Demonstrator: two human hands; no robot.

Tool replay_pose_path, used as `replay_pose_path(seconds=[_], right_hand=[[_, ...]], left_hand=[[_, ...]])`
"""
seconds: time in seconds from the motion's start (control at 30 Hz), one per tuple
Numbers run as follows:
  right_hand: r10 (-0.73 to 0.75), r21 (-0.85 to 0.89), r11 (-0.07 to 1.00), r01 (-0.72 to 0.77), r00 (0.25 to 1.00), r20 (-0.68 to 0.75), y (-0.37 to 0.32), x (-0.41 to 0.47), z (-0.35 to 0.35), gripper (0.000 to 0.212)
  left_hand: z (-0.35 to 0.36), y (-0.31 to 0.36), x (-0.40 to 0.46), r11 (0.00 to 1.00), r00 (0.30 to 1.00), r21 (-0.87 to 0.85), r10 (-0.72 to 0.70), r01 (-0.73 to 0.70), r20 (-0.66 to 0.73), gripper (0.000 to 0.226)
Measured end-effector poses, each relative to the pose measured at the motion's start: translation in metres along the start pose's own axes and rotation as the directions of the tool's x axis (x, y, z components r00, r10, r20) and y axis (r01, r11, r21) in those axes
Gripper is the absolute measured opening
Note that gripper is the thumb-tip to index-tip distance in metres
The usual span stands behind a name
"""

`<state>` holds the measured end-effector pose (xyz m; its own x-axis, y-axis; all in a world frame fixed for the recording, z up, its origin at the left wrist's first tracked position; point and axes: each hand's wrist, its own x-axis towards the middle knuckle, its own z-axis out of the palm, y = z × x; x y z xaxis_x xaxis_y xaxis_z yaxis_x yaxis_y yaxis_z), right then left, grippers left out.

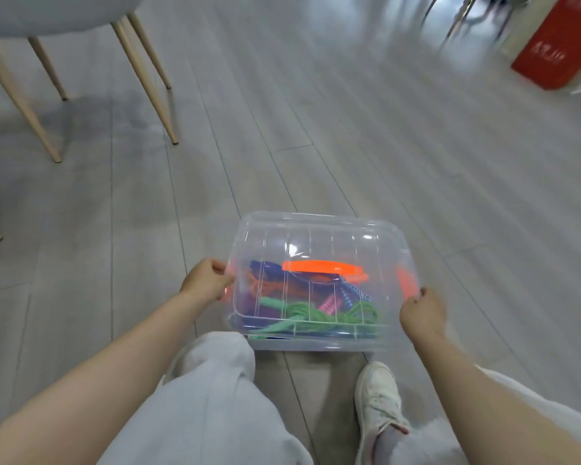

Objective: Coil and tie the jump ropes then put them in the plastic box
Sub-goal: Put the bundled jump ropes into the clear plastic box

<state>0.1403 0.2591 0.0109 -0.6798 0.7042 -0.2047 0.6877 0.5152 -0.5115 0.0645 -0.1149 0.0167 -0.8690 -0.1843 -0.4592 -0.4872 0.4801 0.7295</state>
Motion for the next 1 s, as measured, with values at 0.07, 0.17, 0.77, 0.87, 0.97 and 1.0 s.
replay_pose_path(seconds=[0.07, 0.17, 0.77, 0.87, 0.97, 1.0], right_hand=[[-0.011, 0.028, 1.0, 0.01, 1.0, 0.007, 0.005, -0.002, 0.003, 0.026], [0.002, 0.107, 0.994, -0.005, 1.0, 0.026, 0.008, -0.004, 0.004, 0.029], [0.065, 0.267, 0.96, -0.086, 0.994, 0.085, 0.019, 0.006, 0.009, 0.029], [0.078, 0.326, 0.939, -0.107, 0.992, 0.103, 0.013, 0.017, 0.009, 0.045], [0.101, 0.428, 0.886, -0.177, 0.976, 0.195, 0.005, 0.027, 0.01, 0.062], [0.095, 0.45, 0.874, -0.182, 0.973, 0.21, 0.003, 0.029, 0.011, 0.063]], left_hand=[[-0.001, 0.0, -0.001, 1.0, 1.0, -0.014, -0.025, 0.025, 0.006, 0.017], [-0.003, -0.001, 0.0, 0.998, 0.997, 0.014, -0.061, 0.06, 0.04, 0.021], [0.005, -0.001, 0.002, 0.992, 0.993, 0.044, -0.117, 0.118, -0.014, 0.024], [0.008, 0.001, 0.01, 0.997, 0.995, -0.004, -0.077, 0.077, -0.061, 0.032], [0.005, 0.007, 0.021, 0.987, 0.987, 0.001, -0.16, 0.16, -0.014, 0.073], [0.004, 0.008, 0.024, 0.97, 0.972, -0.075, -0.228, 0.232, 0.059, 0.077]])
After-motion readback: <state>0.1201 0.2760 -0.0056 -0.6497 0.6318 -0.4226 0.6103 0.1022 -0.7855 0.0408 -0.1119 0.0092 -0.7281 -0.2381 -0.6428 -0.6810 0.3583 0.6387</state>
